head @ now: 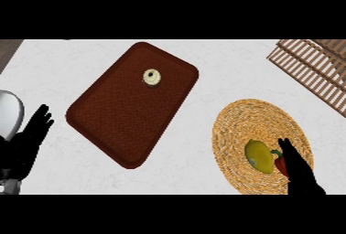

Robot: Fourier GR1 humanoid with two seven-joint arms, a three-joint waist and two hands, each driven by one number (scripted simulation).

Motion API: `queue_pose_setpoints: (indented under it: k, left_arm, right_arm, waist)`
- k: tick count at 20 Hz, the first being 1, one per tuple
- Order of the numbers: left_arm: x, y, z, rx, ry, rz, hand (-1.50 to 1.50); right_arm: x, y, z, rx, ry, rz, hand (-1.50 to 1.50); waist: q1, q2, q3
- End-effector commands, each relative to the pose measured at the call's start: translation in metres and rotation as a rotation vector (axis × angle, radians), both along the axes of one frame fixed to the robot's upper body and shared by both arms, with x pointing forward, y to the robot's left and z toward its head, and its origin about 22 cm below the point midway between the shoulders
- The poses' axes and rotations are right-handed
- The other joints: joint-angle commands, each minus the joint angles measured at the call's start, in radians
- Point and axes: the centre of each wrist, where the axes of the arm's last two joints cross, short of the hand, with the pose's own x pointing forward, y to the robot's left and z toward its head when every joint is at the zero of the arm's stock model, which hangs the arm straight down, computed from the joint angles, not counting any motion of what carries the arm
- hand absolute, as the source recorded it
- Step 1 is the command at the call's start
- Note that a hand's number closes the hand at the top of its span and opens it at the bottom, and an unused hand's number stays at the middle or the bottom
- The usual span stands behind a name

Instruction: Pick the lemon from the placemat and place it in the tiered shelf

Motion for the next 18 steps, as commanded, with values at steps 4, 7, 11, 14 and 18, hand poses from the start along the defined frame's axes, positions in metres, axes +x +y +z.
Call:
queue_pose_setpoints:
  k: [4, 7, 11, 14, 18]
  left_arm:
    - [-0.001, 0.002, 0.005, -0.001, -0.012, -0.02, 0.0]
    - [0.015, -0.014, -0.002, -0.008, 0.0, -0.03, 0.0]
    - [0.012, -0.017, -0.001, -0.012, -0.003, -0.012, 0.0]
    - [0.005, -0.014, -0.005, -0.013, 0.007, -0.024, 0.0]
    - [-0.001, -0.002, -0.009, -0.016, 0.005, -0.003, 0.0]
  right_arm:
    - [0.002, 0.018, 0.037, -0.239, 0.315, 0.001, -1.5]
    - [0.023, 0.027, 0.061, -0.298, 0.351, 0.007, -1.5]
    - [0.035, 0.028, 0.047, -0.316, 0.422, 0.026, -1.5]
    - [0.058, 0.023, 0.061, -0.314, 0.414, 0.004, -1.5]
    - [0.069, 0.018, 0.046, -0.312, 0.451, 0.009, -1.5]
  waist:
    - [0.026, 0.001, 0.005]
    - [0.018, 0.004, 0.006]
    - [0.012, 0.0, 0.008]
    - [0.017, 0.0, 0.008]
    - [0.015, 0.0, 0.008]
